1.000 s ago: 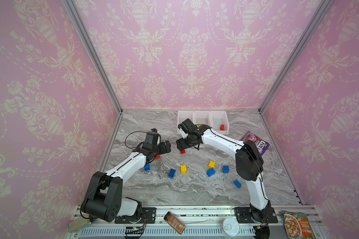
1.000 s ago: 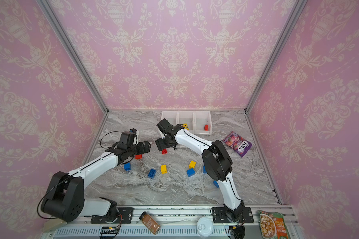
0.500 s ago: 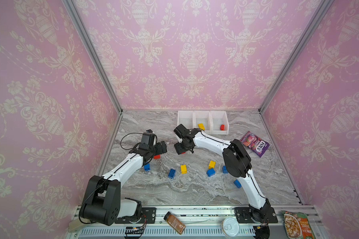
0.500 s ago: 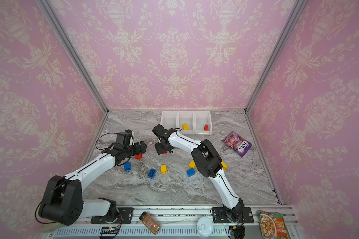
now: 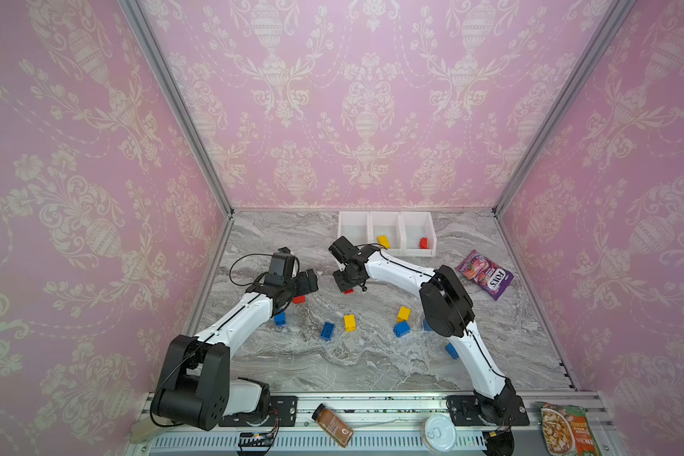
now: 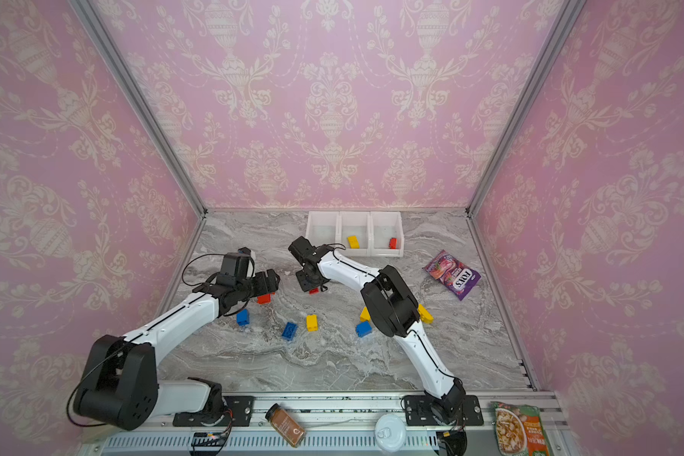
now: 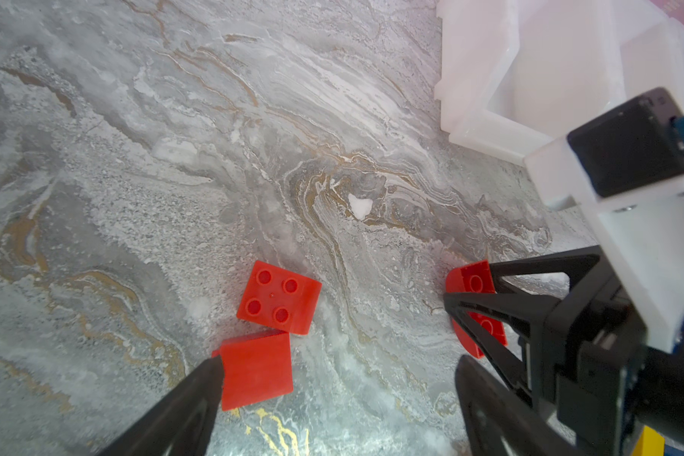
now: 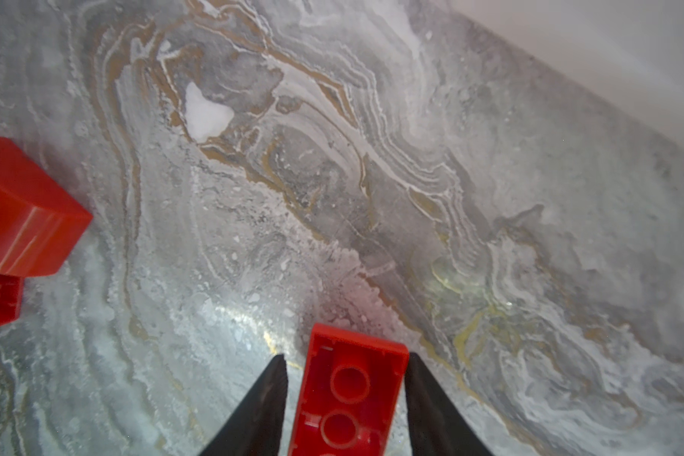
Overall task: Sort the legos into containers by color
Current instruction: 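Carry the long red brick with the right gripper into the red-brick compartment and release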
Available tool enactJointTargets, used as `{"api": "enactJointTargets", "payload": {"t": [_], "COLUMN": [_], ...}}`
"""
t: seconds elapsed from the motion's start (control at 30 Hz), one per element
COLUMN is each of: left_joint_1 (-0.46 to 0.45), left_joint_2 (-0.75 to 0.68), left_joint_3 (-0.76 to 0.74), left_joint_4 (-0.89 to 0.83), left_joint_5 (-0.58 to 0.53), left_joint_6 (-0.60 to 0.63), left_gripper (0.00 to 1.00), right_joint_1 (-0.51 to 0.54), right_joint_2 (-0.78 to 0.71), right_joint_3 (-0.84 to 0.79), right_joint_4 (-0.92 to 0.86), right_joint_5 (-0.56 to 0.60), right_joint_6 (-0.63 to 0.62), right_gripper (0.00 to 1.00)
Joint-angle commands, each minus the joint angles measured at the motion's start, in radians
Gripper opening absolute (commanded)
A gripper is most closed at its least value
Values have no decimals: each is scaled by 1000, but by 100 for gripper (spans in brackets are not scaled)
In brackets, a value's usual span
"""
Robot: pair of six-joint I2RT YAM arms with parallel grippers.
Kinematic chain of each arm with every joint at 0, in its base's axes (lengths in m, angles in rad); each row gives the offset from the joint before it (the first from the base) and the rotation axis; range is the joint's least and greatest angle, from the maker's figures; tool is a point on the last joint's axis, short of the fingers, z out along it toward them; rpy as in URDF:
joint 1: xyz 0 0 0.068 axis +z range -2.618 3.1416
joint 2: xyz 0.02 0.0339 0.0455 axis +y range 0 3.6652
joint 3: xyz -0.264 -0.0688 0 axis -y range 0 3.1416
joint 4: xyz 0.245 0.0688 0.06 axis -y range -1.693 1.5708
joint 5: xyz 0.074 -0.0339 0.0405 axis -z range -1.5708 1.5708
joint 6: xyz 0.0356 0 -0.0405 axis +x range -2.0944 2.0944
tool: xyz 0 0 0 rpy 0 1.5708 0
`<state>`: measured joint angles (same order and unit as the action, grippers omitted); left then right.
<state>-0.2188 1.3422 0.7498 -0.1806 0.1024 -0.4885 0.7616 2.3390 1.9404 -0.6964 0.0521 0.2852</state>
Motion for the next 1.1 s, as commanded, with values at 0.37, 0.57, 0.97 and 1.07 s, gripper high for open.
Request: {"api": "enactJointTargets", "payload": {"t": [0.37, 0.57, 0.97, 1.07], "left_joint_1": [7, 6, 6, 5], "left_joint_2": [-11, -6, 7, 8], "left_joint_3": [-10, -10, -11, -10], "left_joint_4": [4, 31, 61, 66], "left_joint_5": [26, 71, 115, 124], "left_joint_6": [-13, -9, -8, -8], "left_gripper": [94, 94, 94, 94], "right_joint_1": [4, -11, -165, -224], "right_joint_2": [-17, -138, -388, -410], "right_joint_3": [-11, -87, -222, -216], "right_joint_4": [-21, 14, 50, 41], "right_joint_5": [20, 40, 46, 48], "right_joint_6": [-4, -4, -30, -48], "right_gripper": [35, 35, 35, 35]}}
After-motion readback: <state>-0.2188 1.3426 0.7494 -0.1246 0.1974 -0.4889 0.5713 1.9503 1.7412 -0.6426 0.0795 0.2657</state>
